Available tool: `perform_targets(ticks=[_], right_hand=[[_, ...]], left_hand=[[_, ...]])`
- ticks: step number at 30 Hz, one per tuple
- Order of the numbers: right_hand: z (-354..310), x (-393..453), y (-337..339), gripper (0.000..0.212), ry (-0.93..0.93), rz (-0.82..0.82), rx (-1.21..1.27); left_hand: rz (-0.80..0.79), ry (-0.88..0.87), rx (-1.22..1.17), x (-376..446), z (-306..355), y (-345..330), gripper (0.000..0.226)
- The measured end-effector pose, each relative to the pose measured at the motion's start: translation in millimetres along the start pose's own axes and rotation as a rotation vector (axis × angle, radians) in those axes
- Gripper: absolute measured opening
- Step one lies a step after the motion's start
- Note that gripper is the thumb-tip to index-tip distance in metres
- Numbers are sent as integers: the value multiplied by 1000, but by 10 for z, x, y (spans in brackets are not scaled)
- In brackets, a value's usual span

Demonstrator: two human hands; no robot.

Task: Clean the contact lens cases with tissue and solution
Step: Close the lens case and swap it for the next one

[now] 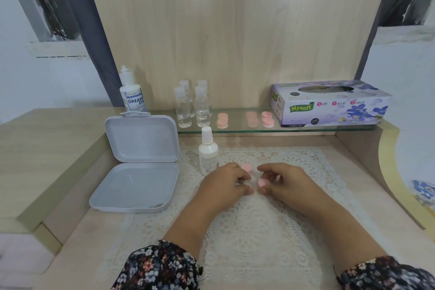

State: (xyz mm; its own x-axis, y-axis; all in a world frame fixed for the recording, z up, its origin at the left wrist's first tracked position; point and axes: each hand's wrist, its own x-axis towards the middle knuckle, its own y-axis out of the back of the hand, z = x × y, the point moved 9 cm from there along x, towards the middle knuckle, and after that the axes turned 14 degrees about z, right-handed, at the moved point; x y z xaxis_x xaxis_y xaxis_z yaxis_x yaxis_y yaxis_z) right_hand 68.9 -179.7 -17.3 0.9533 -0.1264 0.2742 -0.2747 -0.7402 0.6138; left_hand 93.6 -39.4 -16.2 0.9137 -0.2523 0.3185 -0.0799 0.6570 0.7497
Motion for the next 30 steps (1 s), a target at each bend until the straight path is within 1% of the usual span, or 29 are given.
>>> perform_targets(ticks=[3, 5, 7, 8, 13, 19, 21, 25, 26, 30], right_hand=[[-35, -36, 7, 40, 35, -29, 41], [-57, -48, 13, 51, 51, -44, 31], [-52, -41, 10, 63, 19, -45, 23], [-43, -31, 5, 65, 7, -38, 15], [-14, 2, -29, 50, 47, -17, -9], [19, -12, -39, 44, 46, -77, 59], [42, -10, -36, 46, 53, -74, 60], [59, 13, -29, 63, 70, -39, -43], [59, 24, -27, 64, 69, -25, -63], [96, 47, -33, 51, 80, 11, -59]], left_hand=[[6, 1, -7, -5, 1, 1, 31], [7, -1, -2, -5, 2, 6, 31], [6, -2, 1, -5, 4, 8, 31], [7, -5, 3, -6, 8, 10, 31], [11, -16, 9, -4, 12, 6, 29], [16, -6, -3, 6, -10, 4, 30], [17, -7, -6, 5, -11, 3, 30], [17, -8, -6, 4, -8, 1, 30], [17, -9, -3, 4, -6, 1, 31], [16, -9, -7, 4, -8, 0, 28]])
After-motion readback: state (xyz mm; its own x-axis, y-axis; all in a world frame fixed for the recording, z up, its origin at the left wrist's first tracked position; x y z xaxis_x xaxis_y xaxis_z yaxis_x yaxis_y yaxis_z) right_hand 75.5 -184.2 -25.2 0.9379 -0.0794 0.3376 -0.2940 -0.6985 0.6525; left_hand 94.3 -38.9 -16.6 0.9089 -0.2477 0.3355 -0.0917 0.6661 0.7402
